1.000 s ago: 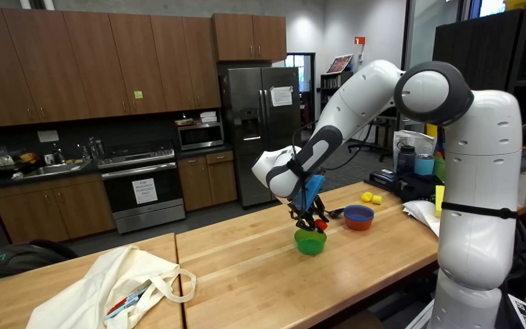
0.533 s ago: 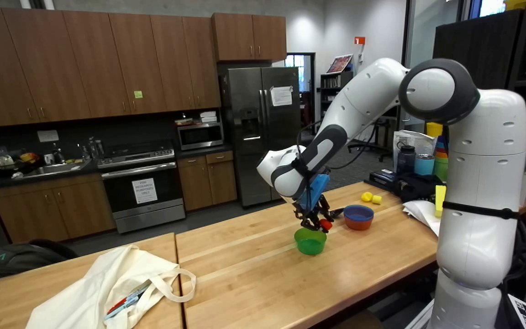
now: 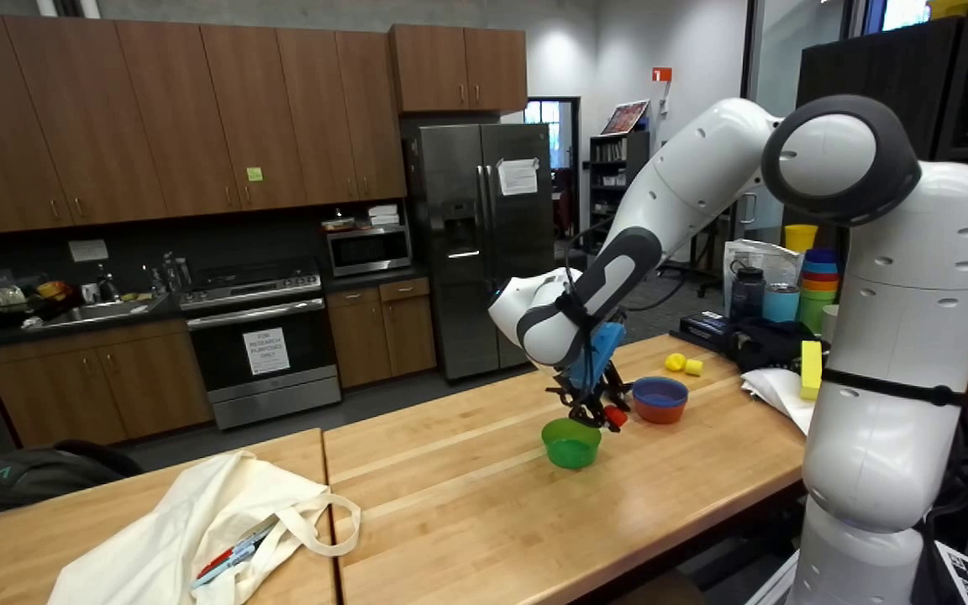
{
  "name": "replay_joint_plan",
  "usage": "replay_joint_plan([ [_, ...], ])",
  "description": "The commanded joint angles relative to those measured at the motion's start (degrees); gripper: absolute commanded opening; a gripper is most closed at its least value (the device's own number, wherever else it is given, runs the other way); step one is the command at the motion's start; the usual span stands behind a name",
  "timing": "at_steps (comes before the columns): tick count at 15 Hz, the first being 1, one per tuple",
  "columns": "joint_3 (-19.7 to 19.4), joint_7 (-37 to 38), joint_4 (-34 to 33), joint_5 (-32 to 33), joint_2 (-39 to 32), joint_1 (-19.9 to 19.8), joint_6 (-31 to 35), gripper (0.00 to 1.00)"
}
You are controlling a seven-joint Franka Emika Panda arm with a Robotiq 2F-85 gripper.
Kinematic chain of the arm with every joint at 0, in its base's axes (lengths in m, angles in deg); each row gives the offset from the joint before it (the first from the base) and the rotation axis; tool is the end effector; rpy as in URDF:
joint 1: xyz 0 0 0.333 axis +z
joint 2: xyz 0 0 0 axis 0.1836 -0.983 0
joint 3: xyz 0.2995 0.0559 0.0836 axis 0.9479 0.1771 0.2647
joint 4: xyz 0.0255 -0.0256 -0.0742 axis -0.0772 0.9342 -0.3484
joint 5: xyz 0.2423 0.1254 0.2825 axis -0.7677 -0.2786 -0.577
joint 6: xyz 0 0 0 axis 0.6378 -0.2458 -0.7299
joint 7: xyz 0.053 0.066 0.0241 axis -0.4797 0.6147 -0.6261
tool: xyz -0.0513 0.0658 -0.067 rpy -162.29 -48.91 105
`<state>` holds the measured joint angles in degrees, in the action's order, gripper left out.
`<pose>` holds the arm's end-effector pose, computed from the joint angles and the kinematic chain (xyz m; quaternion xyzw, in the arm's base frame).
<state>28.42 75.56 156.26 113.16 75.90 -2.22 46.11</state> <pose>0.4299 0.0827 0.3152 0.9443 0.0544 -0.1906 0.2626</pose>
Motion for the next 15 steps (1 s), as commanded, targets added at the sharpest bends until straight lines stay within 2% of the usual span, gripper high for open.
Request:
replay_joint_plan([
  [1,0.8,1.2,1.7,-0.5,3.0,0.1,0.5,0.35],
  [6,2.1,3.8,-0.8,-0.3,1.5,0.6,-0.2,0.35],
  [15,2.3,4.3,-2.9,-0.5,0.6,0.4,-0.2,0.34],
])
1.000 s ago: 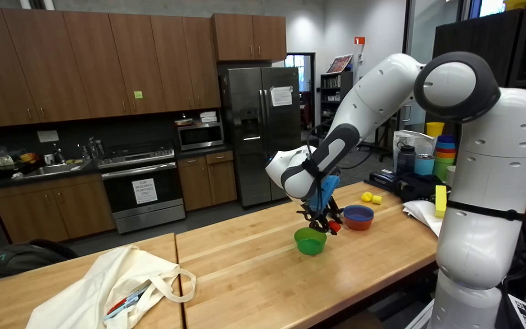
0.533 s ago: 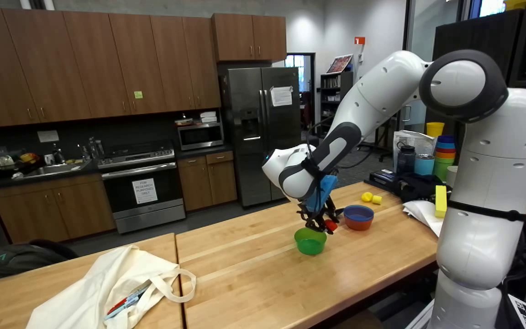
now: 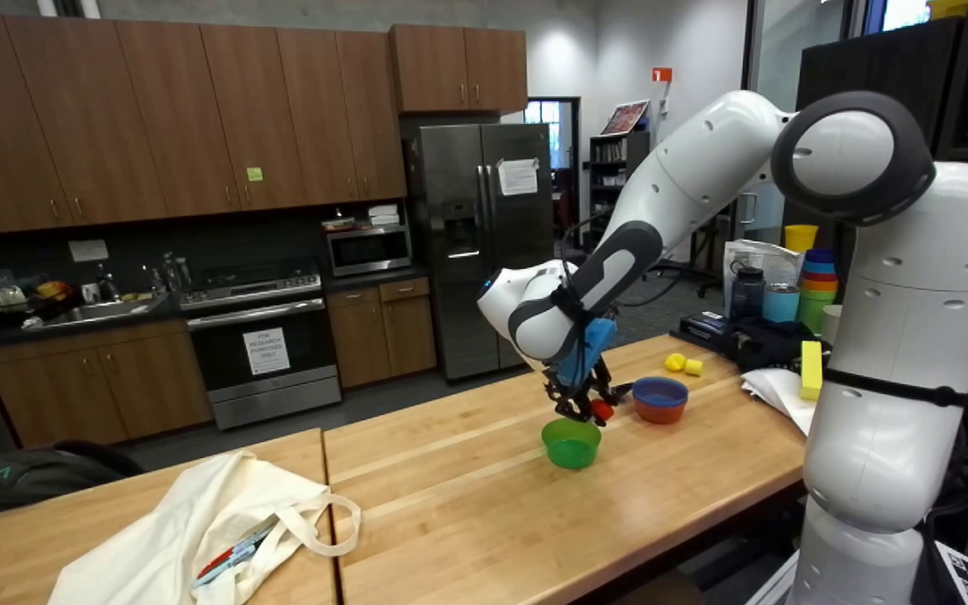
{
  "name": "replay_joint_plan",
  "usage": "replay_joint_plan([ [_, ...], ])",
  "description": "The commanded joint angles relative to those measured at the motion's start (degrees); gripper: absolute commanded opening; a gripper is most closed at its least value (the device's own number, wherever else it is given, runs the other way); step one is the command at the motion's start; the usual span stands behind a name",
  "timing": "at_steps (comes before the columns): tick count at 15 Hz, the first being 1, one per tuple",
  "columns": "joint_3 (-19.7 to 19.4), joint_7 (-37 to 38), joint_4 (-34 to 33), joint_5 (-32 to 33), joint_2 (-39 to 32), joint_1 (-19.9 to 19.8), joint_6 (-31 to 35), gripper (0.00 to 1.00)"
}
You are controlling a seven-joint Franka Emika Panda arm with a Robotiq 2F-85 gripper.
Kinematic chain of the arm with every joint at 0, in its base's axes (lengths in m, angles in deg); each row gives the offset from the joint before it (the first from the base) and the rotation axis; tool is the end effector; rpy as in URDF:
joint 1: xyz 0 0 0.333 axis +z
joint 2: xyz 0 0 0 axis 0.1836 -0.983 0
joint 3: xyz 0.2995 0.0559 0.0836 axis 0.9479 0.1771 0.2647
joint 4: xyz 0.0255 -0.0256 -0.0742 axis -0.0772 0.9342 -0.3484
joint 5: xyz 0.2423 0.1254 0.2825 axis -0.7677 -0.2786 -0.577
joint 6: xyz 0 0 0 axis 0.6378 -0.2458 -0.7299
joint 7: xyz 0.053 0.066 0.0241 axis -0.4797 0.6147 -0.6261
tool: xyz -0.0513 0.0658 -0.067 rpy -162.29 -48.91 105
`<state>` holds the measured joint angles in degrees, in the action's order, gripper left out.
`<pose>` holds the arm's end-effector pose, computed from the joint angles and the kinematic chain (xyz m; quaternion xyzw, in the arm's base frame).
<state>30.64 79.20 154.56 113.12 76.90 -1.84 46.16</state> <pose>0.4351 0.1053 0.3338 0.9502 0.0405 -0.1539 0.2679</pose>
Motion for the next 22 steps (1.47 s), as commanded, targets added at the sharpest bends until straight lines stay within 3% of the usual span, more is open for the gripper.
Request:
replay_joint_plan([
  [1,0.1,0.5,-1.2,-0.4,-0.3,0.0,-0.2,0.34],
  [16,-0.8,-2.0,3.1,-0.8,3.2,-0.7,1.0,0.34],
  [22,-2.3,-2.1,7.0,-2.0,7.6,-2.4,4.0,0.33],
])
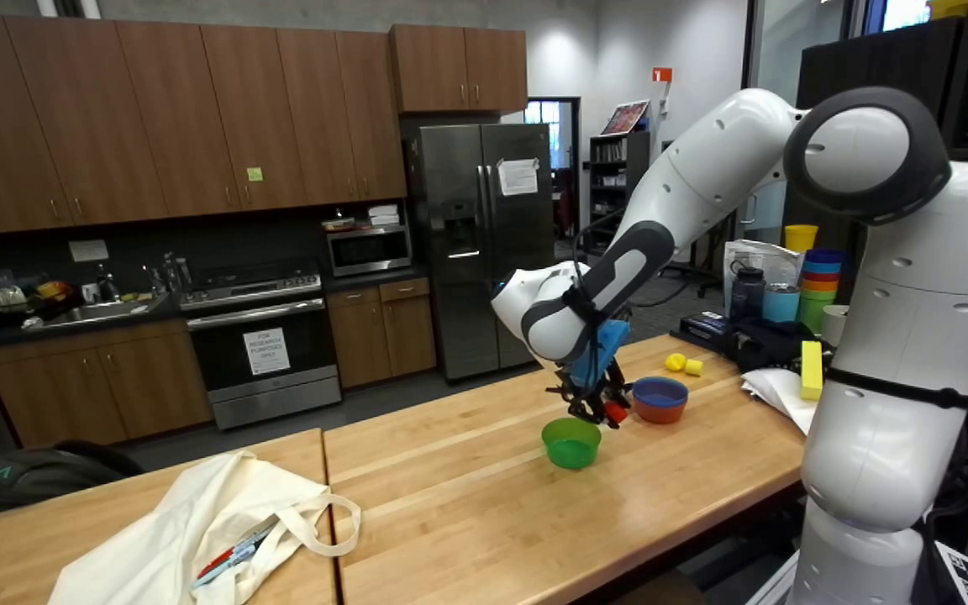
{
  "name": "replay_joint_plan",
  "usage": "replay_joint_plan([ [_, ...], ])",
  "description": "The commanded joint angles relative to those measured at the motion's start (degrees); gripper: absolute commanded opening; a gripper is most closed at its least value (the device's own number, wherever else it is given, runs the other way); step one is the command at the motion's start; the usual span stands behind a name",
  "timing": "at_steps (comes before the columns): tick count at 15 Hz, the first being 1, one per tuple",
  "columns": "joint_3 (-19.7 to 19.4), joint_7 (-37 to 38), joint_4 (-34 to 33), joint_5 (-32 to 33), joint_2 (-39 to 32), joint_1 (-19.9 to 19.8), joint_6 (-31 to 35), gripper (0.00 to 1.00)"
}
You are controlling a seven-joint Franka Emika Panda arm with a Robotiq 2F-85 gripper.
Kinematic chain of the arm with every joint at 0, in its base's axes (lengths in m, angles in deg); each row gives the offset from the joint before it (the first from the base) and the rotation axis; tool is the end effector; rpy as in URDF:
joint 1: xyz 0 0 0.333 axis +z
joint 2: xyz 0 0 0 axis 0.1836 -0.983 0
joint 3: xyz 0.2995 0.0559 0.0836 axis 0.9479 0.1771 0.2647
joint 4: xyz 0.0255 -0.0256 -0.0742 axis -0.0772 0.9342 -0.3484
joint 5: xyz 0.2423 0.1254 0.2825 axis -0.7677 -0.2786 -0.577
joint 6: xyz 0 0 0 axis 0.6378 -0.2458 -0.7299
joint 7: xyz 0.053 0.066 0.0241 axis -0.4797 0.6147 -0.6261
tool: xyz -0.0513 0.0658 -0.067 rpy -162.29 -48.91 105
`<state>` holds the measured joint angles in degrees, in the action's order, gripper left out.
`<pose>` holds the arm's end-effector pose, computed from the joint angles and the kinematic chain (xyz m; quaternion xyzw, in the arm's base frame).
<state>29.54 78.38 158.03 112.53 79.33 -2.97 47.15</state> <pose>0.4217 0.0849 0.3298 0.9511 0.0291 -0.1633 0.2606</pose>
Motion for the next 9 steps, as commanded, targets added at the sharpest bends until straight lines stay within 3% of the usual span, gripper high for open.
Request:
replay_joint_plan([
  [1,-1.9,-1.7,4.7,-2.9,6.9,-1.8,4.2,0.34],
  [5,-5.4,-2.7,13.1,-3.0,15.8,-6.1,11.0,0.38],
  [9,-7.1,-4.0,12.5,-3.7,15.7,-9.6,11.3,0.41],
])
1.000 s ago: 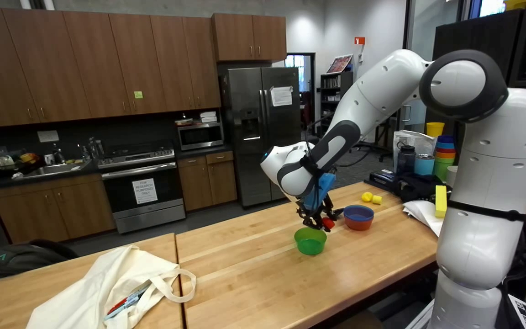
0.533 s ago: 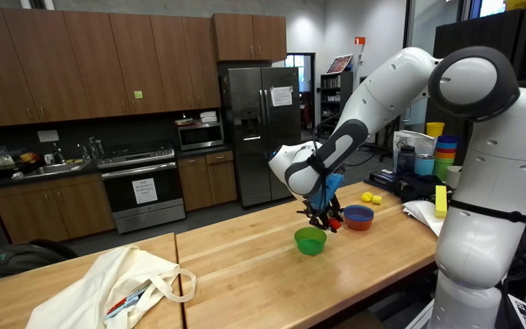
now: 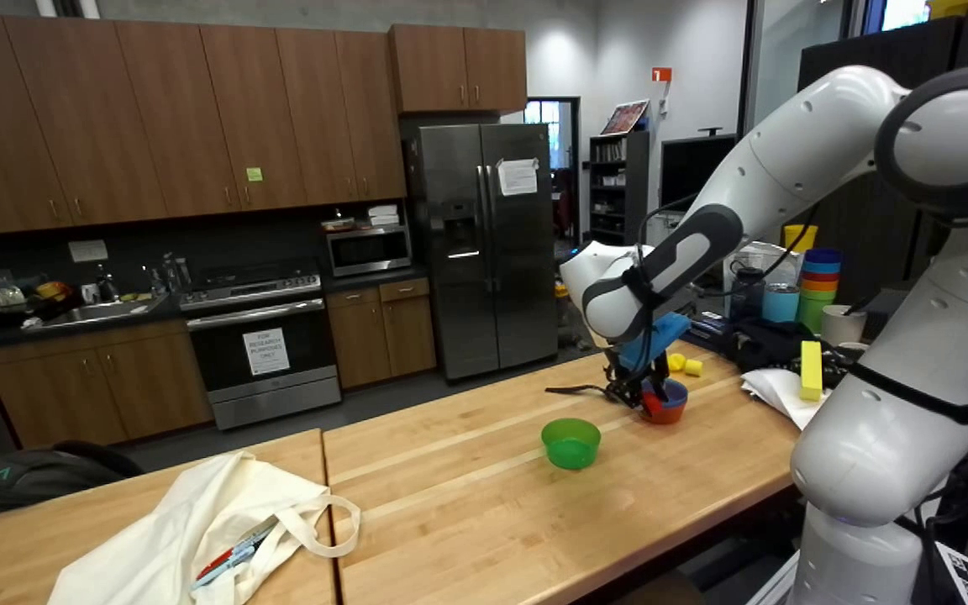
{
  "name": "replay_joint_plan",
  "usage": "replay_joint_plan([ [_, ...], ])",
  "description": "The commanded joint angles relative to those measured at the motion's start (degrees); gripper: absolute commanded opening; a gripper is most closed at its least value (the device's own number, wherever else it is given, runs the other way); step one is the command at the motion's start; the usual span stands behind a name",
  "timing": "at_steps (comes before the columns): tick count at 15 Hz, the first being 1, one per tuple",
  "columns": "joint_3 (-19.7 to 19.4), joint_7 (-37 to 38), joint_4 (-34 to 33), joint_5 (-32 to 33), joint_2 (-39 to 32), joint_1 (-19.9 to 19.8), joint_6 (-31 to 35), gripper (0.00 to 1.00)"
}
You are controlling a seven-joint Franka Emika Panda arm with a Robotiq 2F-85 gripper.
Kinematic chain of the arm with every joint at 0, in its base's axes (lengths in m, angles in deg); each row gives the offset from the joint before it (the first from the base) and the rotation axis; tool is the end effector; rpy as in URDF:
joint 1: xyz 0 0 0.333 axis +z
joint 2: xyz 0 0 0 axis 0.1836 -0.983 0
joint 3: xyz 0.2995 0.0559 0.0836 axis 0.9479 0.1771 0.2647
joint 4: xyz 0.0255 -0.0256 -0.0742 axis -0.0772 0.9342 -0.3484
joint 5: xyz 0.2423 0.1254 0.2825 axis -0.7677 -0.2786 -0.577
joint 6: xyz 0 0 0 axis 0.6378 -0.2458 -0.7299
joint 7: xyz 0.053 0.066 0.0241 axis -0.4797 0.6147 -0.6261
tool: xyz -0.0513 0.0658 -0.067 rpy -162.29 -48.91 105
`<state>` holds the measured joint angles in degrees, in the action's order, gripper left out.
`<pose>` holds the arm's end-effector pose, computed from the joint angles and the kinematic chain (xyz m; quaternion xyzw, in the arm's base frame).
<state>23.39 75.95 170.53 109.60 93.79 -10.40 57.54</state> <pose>0.3801 -0.0073 0.3522 0.9747 -0.0679 -0.1032 0.1864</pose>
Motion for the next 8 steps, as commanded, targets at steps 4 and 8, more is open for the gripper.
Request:
replay_joint_plan([
  [4,0.2,2.0,-7.7,-0.6,-4.9,-3.8,-0.2,0.36],
  [8,1.0,5.1,-15.0,0.2,-10.6,-3.4,-1.4,0.39],
])
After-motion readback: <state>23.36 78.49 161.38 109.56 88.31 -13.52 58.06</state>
